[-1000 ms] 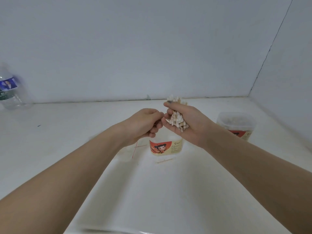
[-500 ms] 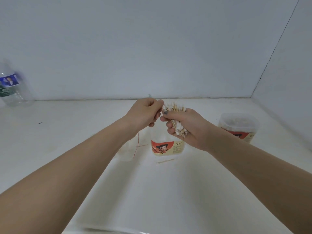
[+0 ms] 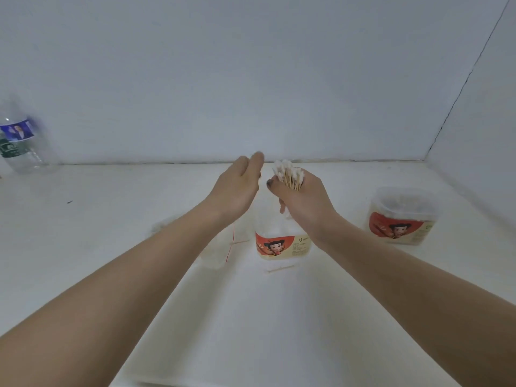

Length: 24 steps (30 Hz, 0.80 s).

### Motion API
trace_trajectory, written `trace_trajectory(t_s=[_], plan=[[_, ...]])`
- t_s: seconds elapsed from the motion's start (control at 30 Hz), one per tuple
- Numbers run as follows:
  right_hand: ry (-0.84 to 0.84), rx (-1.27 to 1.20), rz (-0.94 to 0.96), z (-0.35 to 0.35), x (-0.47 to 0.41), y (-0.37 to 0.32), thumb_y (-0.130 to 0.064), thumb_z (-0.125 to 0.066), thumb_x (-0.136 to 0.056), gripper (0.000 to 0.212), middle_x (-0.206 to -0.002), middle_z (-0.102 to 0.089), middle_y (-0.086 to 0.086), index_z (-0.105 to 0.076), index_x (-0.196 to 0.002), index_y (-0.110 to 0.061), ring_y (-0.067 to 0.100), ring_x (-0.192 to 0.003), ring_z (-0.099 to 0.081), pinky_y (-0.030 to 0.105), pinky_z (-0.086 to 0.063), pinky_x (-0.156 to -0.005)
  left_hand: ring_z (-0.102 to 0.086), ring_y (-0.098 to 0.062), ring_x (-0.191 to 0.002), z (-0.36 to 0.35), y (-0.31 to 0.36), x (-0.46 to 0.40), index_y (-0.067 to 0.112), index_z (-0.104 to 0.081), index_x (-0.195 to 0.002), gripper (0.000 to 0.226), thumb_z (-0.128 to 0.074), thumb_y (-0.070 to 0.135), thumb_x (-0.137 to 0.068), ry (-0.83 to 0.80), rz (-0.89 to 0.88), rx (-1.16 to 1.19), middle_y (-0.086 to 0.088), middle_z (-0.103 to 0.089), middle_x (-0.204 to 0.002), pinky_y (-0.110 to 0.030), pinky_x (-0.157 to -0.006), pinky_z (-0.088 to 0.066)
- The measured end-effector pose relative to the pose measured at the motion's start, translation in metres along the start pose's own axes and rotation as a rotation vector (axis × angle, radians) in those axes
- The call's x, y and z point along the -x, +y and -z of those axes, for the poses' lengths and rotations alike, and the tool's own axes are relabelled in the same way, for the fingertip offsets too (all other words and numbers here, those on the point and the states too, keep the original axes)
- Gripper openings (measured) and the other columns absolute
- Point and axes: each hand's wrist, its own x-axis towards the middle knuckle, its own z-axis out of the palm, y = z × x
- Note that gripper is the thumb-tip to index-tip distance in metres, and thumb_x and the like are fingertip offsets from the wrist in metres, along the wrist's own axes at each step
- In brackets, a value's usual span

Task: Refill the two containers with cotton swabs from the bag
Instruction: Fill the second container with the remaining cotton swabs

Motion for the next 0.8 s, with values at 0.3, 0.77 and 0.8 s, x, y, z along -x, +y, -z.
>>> trace_trajectory(t_s=[0.3, 0.77, 0.8], plan=[[0.052, -0.072, -0.023, -0.01, -0.011, 0.016, -0.026, -0.064, -0.093, 0.016, -0.071, -0.066, 0.0, -0.059, -0.095, -0.011, 0.012, -0.063, -0.064, 0.024, -0.05, -0.06, -0.033, -0.016, -0.109, 0.0, -0.048, 0.013, 0.037, -0.066, -0.113, 0.044, -0.056, 0.062, -0.078, -0.396, -0.437, -0.802, 0.022, -0.054, -0.118, -0.031, -0.092, -0.027], [-0.053, -0.232, -0.176, -0.006, -0.022, 0.021, -0.027, -0.06, -0.095, 0.02, -0.071, -0.056, 0.006, -0.051, -0.087, -0.011, 0.022, -0.064, -0.056, 0.034, -0.047, -0.064, -0.051, -0.02, -0.068, -0.02, -0.032, 0.007, 0.022, -0.051, -0.078, 0.034, -0.039, 0.044, -0.101, -0.615, -0.484, -1.155, 0.005, -0.056, -0.07, -0.035, -0.087, -0.045], [-0.061, -0.246, -0.196, -0.005, -0.023, 0.021, -0.026, -0.059, -0.095, 0.017, -0.074, -0.057, 0.005, -0.052, -0.09, -0.012, 0.019, -0.063, -0.059, 0.034, -0.048, -0.065, -0.053, -0.021, -0.069, -0.02, -0.029, 0.008, 0.021, -0.052, -0.08, 0.031, -0.042, 0.043, -0.1, -0.621, -0.447, -1.138, 0.005, -0.053, -0.07, -0.033, -0.075, -0.045]])
